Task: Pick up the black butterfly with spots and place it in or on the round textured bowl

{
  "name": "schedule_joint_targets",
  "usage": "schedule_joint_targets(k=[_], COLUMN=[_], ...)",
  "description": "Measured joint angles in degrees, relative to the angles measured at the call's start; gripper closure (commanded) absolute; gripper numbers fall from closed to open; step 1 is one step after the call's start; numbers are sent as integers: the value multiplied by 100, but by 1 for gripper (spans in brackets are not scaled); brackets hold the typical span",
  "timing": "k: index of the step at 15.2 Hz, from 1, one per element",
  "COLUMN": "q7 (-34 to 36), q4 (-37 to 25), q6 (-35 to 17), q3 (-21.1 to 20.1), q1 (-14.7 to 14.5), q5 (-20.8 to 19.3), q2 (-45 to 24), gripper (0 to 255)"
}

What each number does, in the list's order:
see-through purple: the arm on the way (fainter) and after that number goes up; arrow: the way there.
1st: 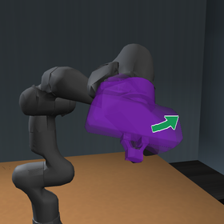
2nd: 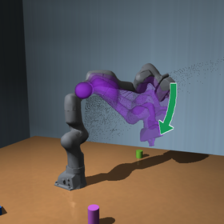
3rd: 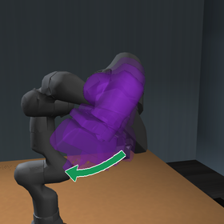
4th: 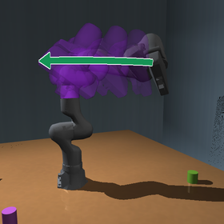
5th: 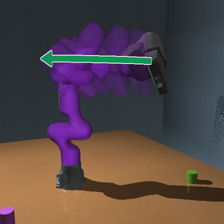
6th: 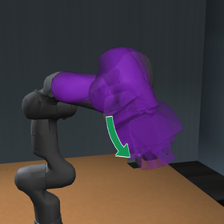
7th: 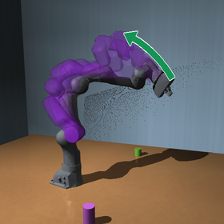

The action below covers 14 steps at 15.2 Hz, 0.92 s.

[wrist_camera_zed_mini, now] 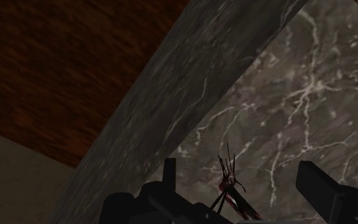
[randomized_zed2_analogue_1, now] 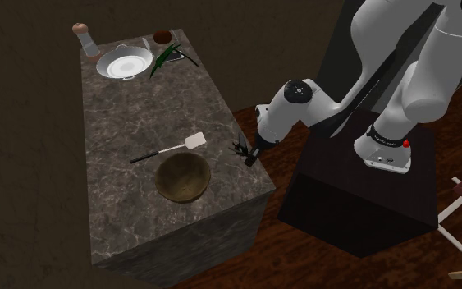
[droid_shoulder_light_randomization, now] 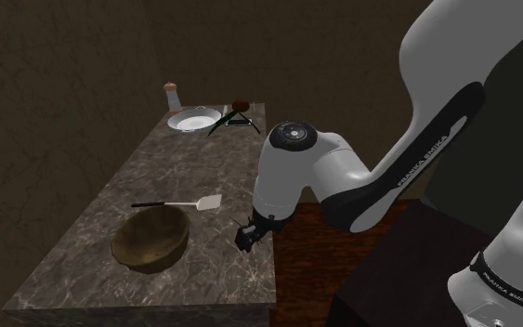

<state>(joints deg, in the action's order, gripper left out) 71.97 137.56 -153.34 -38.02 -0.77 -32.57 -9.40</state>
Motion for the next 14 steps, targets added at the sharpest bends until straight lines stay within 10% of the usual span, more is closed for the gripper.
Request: schedule_joint_targets(k=[3, 4, 14], q7=[12, 13, 14], q4=[-3, -3, -4], q6=[-3, -3, -3], q3=[5, 6, 6], q1=[-5, -5, -6], q5=[-16, -17, -18], q2=[-9, -10, -10], gripper=[0, 255, 255])
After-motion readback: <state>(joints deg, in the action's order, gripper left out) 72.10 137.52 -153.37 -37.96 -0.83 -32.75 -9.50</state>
